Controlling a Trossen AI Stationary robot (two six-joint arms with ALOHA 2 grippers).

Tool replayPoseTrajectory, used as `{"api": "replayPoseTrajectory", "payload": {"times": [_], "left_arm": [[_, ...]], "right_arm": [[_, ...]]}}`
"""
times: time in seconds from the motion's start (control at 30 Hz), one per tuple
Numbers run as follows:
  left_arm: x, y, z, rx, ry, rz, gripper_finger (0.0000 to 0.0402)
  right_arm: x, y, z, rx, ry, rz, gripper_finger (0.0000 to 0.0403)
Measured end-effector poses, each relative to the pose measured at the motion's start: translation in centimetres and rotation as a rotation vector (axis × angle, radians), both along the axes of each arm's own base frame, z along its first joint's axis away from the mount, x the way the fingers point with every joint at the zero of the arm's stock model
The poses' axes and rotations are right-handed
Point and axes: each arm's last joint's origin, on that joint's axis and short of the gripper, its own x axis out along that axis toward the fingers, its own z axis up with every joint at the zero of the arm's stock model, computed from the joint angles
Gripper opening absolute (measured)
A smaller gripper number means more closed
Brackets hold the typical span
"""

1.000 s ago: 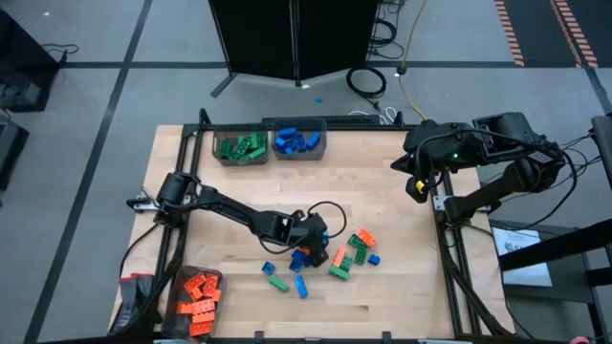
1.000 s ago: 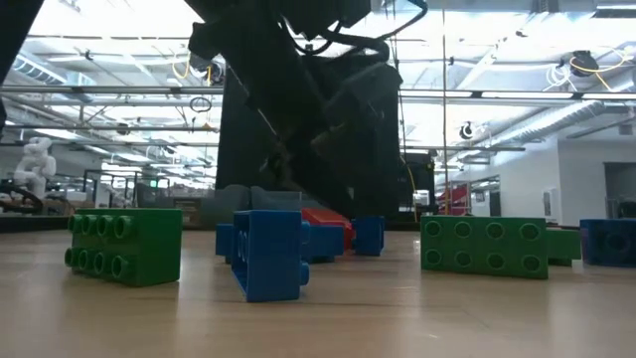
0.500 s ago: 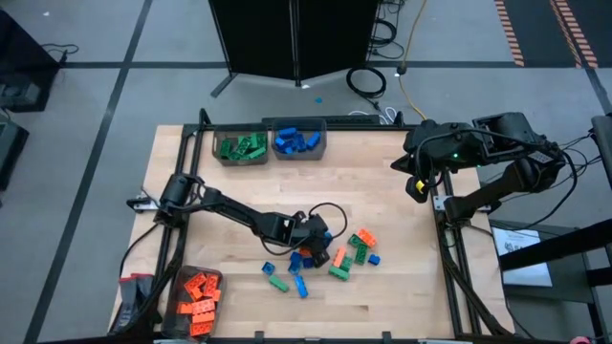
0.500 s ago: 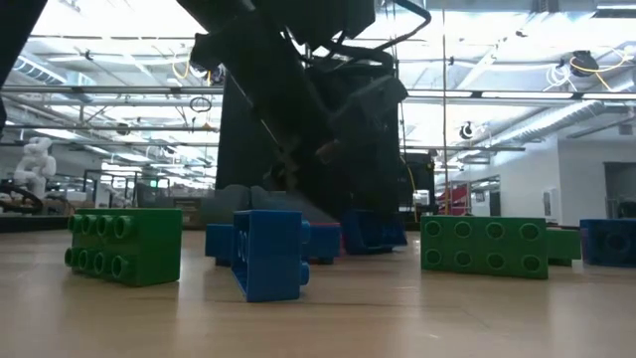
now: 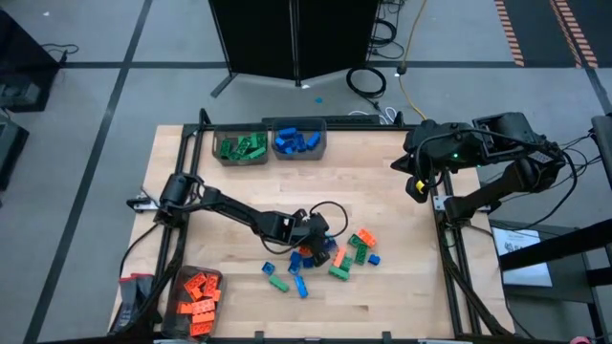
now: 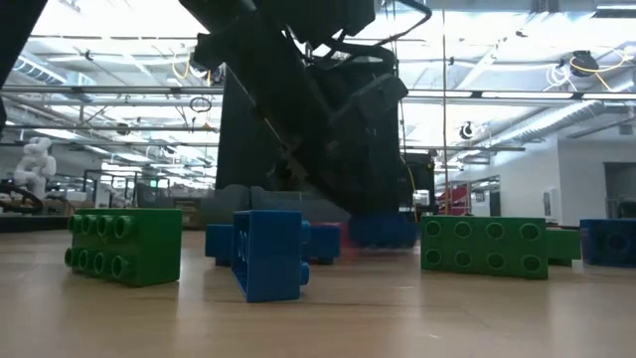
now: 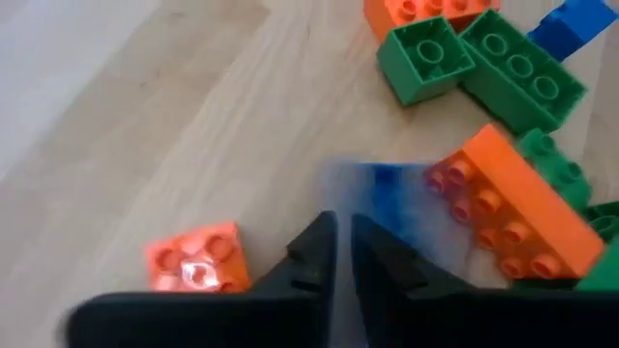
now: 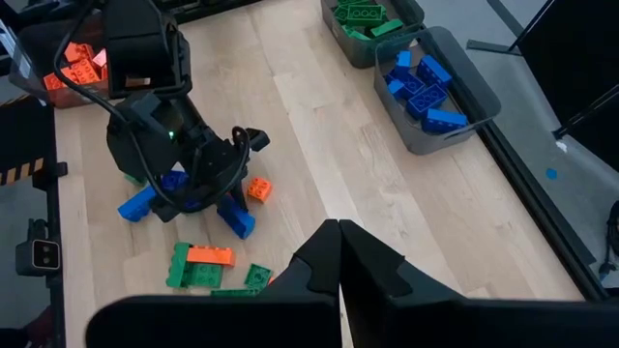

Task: Sort blocks
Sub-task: Put the blue gamepiece into the top right black bin

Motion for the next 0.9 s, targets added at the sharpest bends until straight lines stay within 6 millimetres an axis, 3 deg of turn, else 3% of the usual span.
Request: {"api": "replayPoseTrajectory", "payload": {"times": [0.17, 0.47, 0.6, 0.7, 0.9], "left_arm": [[0.0, 0.7, 0.9, 0.022, -0.007, -0.018, 0.0004], [-0.3, 2.0, 4.2, 0.019, -0.089, -0.046, 0.0004], [-1.5, 0.7, 7.2, 0.088, -0.115, -0.305, 0.0004], [-2.9, 0.1, 8.9, 0.148, -0.088, -0.392, 0.0004], [-3.4, -1.8, 9.1, 0.138, -0.107, -0.542, 0.0006]], "right_arm": [[0.0, 0.0, 0.0, 0.0, 0.0, 0.0, 0.0], [0.0, 0.0, 0.0, 0.0, 0.0, 0.0, 0.0], [0.0, 0.0, 0.0, -0.004, 0.001, 0.004, 0.0], [0.0, 0.0, 0.0, -0.007, 0.002, 0.008, 0.0], [0.0, 0.0, 0.0, 0.003, -0.002, -0.004, 0.0]]}}
